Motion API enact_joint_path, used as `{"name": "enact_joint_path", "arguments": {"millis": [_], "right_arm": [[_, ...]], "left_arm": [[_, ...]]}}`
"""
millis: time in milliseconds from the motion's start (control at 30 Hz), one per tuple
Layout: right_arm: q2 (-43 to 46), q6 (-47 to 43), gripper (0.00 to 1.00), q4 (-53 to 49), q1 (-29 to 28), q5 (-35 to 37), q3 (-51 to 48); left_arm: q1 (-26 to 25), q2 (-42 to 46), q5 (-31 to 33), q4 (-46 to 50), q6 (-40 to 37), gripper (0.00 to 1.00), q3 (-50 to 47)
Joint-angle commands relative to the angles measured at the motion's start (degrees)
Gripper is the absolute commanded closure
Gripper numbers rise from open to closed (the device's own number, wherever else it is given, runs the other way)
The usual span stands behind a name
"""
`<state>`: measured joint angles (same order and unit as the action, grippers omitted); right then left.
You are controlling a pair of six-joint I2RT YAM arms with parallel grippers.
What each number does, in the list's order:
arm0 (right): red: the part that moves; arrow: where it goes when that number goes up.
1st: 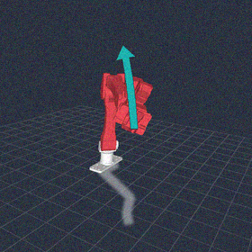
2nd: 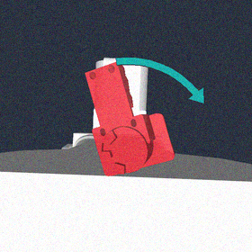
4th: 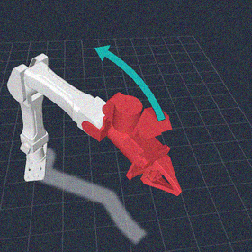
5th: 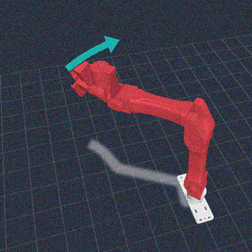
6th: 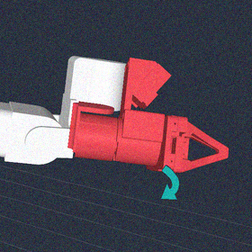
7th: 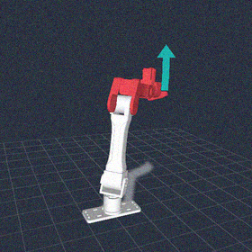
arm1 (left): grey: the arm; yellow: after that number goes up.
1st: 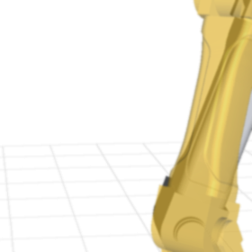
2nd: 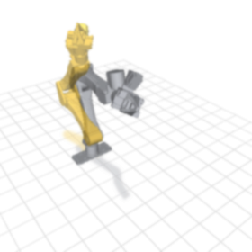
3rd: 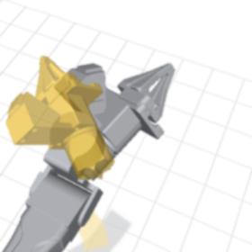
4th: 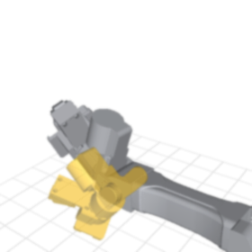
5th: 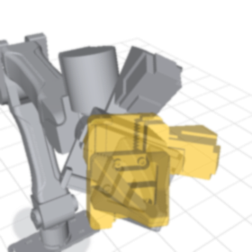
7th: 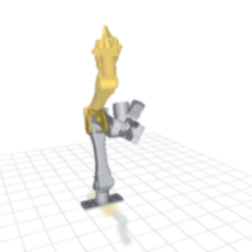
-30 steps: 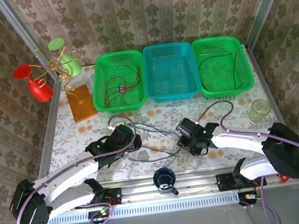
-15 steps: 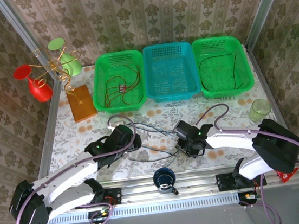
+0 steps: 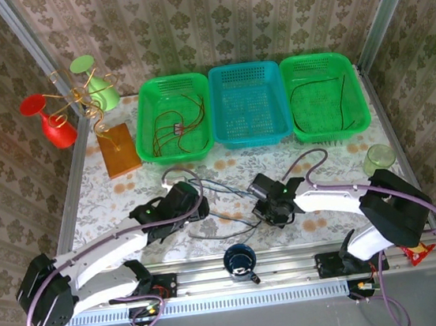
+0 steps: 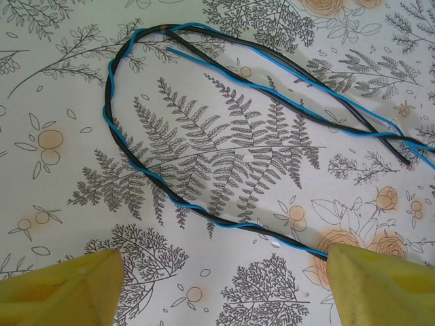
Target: Untangle the cables
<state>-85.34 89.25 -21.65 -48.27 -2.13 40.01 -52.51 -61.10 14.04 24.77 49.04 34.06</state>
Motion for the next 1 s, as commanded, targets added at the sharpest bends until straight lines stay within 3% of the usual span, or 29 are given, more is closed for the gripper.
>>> {"name": "enact_joint_path", "arguments": {"millis": [0,400,700,967], "right_arm": [[-4.5,-2.2,1.00,4.7,-0.4,2.4,0.0],[20.1,-10.5,1.00,-12.9,2.4,22.6,0.3],[35.7,-18.5,1.00,-9.5,10.9,17.9,-1.1],[37.5,-22.2,1.00,-10.8,16.7,12.7,6.0]], "left_arm": [[-1.0,-1.2,0.9,0.1,-1.1,0.21,2.8],[-2.5,-5.8,0.5,-0.3,-3.9,0.21,9.2],[-3.2,-8.7,-4.3,-4.6,-14.1,0.21,16.9],[-3.5,-7.5,-14.0,-13.6,-23.4,0.22,17.0]]}}
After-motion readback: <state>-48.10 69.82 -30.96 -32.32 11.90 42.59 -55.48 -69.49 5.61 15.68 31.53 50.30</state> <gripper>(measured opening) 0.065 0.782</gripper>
